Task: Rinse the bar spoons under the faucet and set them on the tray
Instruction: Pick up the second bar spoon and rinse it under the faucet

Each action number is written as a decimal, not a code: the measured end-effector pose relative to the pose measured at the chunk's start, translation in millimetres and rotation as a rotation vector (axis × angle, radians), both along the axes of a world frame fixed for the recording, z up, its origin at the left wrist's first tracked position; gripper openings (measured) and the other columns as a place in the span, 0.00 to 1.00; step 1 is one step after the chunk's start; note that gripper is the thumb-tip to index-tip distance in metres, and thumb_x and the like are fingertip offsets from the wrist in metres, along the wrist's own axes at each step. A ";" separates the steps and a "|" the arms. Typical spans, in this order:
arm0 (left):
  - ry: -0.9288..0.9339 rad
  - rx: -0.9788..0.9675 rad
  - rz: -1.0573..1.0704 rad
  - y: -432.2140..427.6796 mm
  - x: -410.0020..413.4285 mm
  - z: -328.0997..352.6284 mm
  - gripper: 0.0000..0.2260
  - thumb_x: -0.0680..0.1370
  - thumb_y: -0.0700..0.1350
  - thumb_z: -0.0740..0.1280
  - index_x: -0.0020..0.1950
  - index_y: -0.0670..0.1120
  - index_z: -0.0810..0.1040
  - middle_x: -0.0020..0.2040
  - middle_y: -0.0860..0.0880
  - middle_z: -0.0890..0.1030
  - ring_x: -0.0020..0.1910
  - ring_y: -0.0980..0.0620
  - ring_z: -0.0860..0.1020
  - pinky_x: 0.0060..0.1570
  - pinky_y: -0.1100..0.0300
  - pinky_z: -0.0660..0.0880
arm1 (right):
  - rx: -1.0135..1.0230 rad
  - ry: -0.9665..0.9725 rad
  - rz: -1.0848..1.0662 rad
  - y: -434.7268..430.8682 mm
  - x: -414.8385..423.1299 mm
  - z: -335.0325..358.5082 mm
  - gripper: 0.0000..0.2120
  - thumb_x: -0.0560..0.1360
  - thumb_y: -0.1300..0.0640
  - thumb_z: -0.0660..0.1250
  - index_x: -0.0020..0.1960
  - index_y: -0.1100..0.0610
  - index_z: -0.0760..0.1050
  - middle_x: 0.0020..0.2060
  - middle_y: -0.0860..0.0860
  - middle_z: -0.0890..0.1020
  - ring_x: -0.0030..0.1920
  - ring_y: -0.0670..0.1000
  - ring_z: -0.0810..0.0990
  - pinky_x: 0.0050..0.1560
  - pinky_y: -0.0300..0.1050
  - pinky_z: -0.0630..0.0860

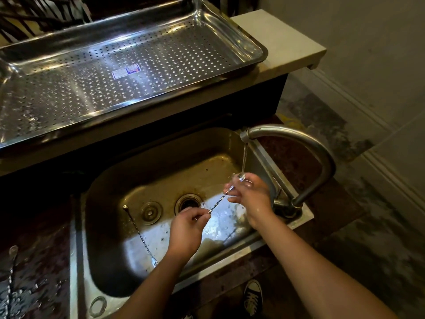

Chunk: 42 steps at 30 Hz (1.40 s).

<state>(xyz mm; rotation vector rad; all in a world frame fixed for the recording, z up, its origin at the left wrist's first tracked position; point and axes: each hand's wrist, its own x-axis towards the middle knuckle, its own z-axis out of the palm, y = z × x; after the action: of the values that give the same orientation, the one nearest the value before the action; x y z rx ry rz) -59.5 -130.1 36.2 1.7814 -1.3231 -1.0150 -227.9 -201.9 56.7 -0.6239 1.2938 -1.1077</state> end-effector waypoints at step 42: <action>0.586 0.257 0.049 -56.5 -63.3 8.0 0.14 0.81 0.40 0.57 0.38 0.43 0.76 0.33 0.46 0.70 0.30 0.52 0.63 0.31 0.60 0.61 | -0.164 0.045 0.224 -12.3 -23.6 42.0 0.07 0.81 0.60 0.63 0.51 0.57 0.80 0.43 0.51 0.87 0.46 0.50 0.86 0.35 0.41 0.81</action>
<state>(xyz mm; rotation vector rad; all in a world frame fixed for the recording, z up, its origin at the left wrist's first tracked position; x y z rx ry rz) -122.7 -186.6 44.2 1.5051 -0.8078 -1.5823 -251.5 -214.2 98.6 -0.8984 1.1467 -1.0243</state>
